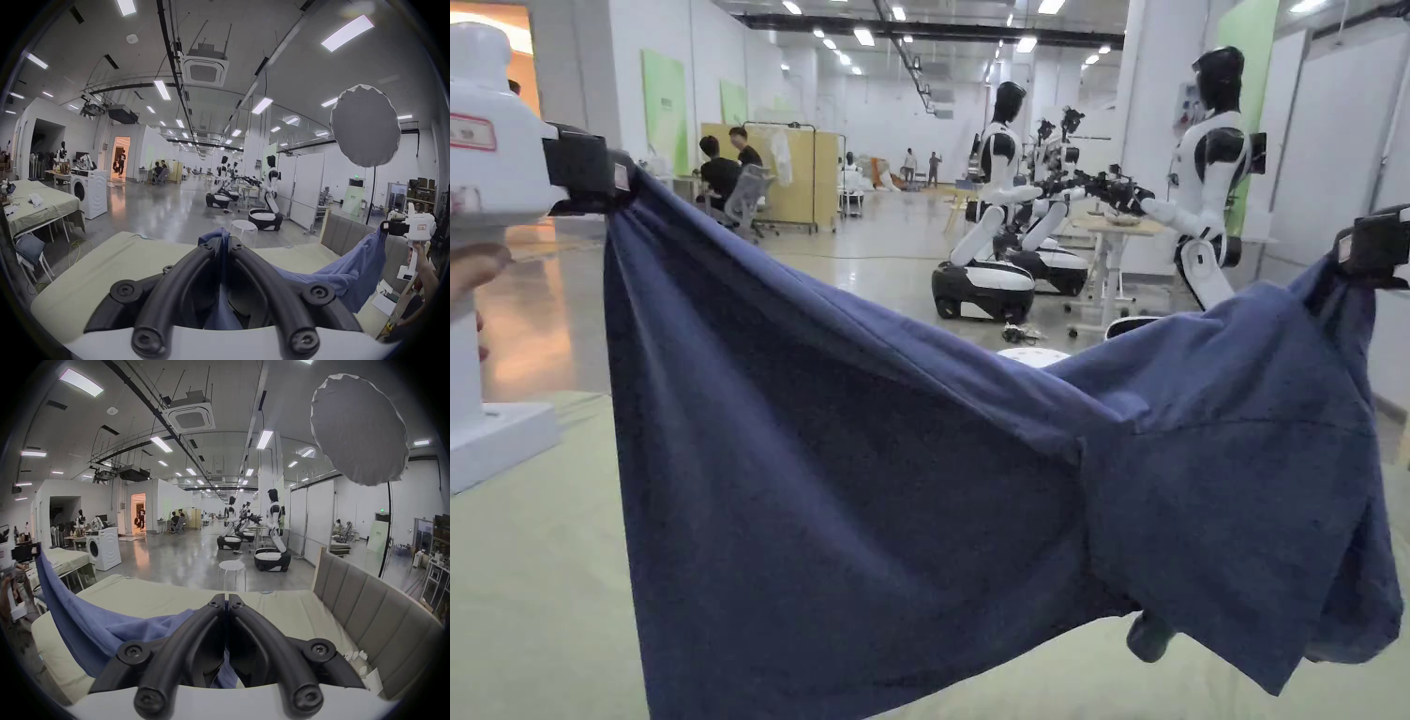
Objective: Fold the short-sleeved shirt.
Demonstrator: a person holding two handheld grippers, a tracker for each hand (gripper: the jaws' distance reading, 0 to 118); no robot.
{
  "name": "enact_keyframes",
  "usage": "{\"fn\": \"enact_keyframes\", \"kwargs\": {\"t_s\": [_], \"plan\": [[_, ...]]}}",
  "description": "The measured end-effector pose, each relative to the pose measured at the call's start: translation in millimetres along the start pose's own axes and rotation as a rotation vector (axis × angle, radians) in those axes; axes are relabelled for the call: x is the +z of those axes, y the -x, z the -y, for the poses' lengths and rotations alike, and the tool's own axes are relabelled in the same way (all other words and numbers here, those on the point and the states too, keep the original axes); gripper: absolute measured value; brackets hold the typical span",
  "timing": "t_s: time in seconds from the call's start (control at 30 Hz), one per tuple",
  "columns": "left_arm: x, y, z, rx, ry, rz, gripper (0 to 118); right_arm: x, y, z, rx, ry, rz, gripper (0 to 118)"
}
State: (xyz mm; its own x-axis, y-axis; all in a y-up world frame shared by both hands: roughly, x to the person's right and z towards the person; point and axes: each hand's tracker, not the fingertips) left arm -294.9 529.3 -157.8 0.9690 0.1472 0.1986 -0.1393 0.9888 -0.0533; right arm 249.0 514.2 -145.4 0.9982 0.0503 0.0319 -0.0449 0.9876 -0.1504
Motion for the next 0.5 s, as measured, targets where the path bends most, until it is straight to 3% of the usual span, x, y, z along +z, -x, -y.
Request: {"fn": "enact_keyframes", "kwargs": {"t_s": [0.23,0.27,0.5], "plan": [[-45,4,-23,0.052,-0.040,-0.073,5,-47,1,-54,0.012,-0.033,0.078,2],[-53,4,-23,0.057,-0.042,-0.083,5,-70,-18,-62,0.013,-0.026,0.086,2],[-106,18,-25,0.045,-0.014,-0.100,6,-125,-24,-70,-0.018,-0.028,0.112,2]]}}
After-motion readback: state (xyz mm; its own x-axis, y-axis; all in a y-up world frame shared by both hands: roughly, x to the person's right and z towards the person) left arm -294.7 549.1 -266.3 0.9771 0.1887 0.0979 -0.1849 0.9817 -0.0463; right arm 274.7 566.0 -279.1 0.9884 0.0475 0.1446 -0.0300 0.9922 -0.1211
